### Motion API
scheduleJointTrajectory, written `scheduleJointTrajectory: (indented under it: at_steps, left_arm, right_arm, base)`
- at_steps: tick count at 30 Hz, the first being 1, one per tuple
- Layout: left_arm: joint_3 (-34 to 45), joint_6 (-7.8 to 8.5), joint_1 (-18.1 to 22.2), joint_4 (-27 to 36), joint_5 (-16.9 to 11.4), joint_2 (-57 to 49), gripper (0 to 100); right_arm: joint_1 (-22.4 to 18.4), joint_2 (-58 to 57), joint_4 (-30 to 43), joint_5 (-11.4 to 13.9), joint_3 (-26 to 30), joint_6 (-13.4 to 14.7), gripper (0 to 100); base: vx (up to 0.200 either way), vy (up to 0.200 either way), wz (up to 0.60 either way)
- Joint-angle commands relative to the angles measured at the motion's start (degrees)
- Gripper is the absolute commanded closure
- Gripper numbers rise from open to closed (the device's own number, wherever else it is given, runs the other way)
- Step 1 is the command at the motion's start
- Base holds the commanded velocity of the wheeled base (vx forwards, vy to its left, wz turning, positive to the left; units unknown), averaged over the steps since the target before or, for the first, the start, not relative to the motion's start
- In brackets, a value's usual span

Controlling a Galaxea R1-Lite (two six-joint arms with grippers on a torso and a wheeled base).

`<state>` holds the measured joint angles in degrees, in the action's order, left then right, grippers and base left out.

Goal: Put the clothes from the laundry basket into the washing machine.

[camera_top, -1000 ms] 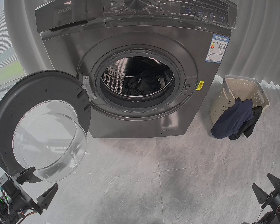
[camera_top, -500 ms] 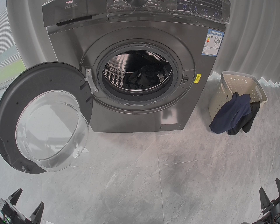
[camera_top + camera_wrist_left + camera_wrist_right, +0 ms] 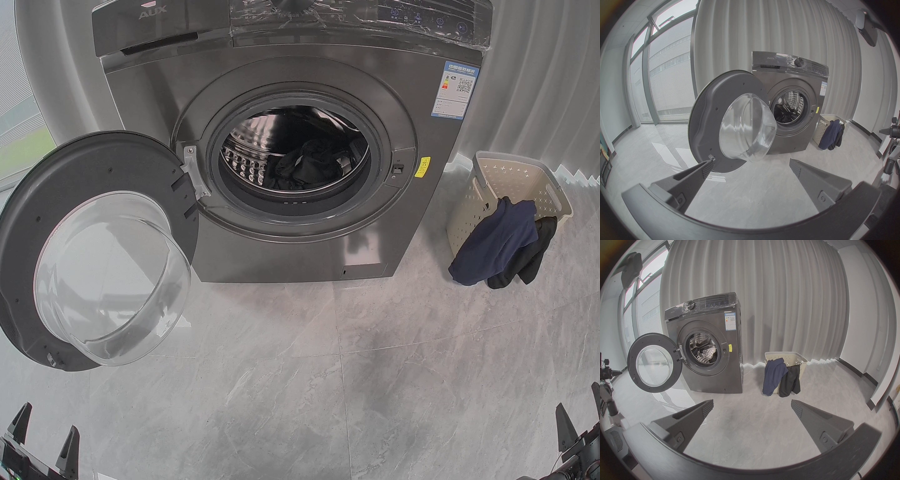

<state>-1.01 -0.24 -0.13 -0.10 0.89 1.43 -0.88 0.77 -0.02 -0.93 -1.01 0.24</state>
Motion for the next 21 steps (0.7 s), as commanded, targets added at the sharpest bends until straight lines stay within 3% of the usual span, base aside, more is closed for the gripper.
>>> scheduleJointTrajectory:
  at_steps: [1,5,6,7,8,12,21]
  left_arm:
    - [1.01,-1.25,0.22,-0.08,0.43,-1.34,0]
    - [1.01,-0.99,0.4,0.01,1.75,-1.43,0]
    - [1.01,-0.64,0.31,0.01,1.66,-1.34,0]
    - [1.01,-0.28,0.22,0.01,1.57,-1.34,0]
    - [1.01,-0.72,0.13,-0.08,1.48,-1.34,0]
    - [1.01,-0.99,0.13,-0.08,0.34,-1.25,0]
    - [1.01,-1.07,0.13,0.01,0.52,-1.25,0]
  right_arm:
    - [-0.18,-0.15,0.02,-1.62,1.01,2.13,0]
    - [-0.18,-0.06,0.11,-0.83,0.92,0.46,0]
    - [-0.09,-0.06,0.11,-0.04,0.92,-0.42,0]
    - [0.26,-0.24,0.11,2.33,0.92,-1.03,0]
    - [0.17,-0.24,0.11,2.95,0.92,-0.86,0]
    - [0.09,-0.24,0.02,2.07,0.92,-0.6,0]
    - [0.09,-0.24,0.02,2.16,1.01,-0.6,0]
  base:
    - [0.0,0.0,0.0]
    - [0.0,0.0,0.0]
    - [0.0,0.0,0.0]
    - [0.0,0.0,0.0]
    - [0.0,0.0,0.0]
    - [0.0,0.0,0.0]
    - [0.0,-0.2,0.0]
